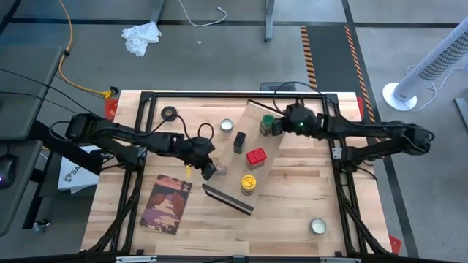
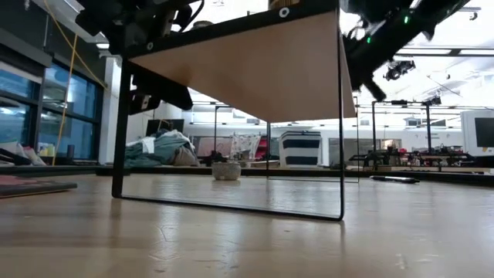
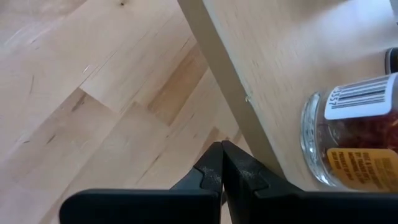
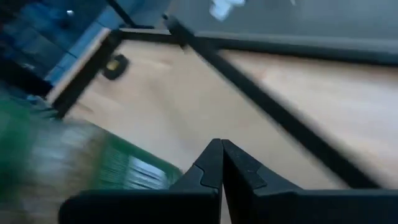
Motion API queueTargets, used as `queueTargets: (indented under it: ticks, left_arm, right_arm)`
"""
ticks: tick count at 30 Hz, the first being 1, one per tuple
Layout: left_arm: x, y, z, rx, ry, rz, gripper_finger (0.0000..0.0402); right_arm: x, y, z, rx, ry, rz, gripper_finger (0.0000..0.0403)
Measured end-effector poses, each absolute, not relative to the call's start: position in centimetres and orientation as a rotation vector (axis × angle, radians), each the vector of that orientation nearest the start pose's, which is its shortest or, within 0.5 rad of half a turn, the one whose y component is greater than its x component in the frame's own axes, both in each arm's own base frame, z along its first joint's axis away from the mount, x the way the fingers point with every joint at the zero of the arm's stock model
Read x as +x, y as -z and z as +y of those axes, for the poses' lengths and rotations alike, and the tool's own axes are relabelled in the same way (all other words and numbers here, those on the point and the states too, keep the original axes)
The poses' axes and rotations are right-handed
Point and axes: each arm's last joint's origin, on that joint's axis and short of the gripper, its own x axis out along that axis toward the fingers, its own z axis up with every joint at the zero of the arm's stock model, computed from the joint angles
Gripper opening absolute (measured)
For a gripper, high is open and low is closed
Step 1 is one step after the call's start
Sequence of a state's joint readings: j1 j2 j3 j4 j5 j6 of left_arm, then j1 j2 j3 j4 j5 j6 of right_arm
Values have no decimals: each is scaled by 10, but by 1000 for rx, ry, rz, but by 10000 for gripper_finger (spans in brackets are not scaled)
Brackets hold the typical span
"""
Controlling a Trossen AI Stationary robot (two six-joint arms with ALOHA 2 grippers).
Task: Shelf spices
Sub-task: Move the shelf a quarter turn to the right on the table
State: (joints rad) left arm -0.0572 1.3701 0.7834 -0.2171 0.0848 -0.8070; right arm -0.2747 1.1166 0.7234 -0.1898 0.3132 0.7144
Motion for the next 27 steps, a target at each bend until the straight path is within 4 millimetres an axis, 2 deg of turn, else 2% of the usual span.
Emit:
queueTargets:
  ticks: [4,6,8,10,15,20,27]
  left_arm:
    - [271,-207,-19,-772,-194,815,0]
    - [271,-207,-19,-768,-195,814,0]
    - [271,-207,-18,-752,-195,812,0]
    - [271,-207,-17,-731,-207,804,0]
    - [272,-207,-10,-714,-260,781,0]
    - [272,-207,-6,-720,-276,776,0]
    - [272,-207,-6,-772,-300,771,0]
  right_arm:
    - [205,-294,-66,575,688,360,0]
    - [193,-306,-60,569,687,422,0]
    - [182,-309,-52,590,697,505,0]
    - [173,-301,-44,623,716,610,0]
    - [166,-260,-32,714,782,750,0]
    - [170,-231,-34,744,845,656,0]
    - [182,-216,-48,800,908,508,0]
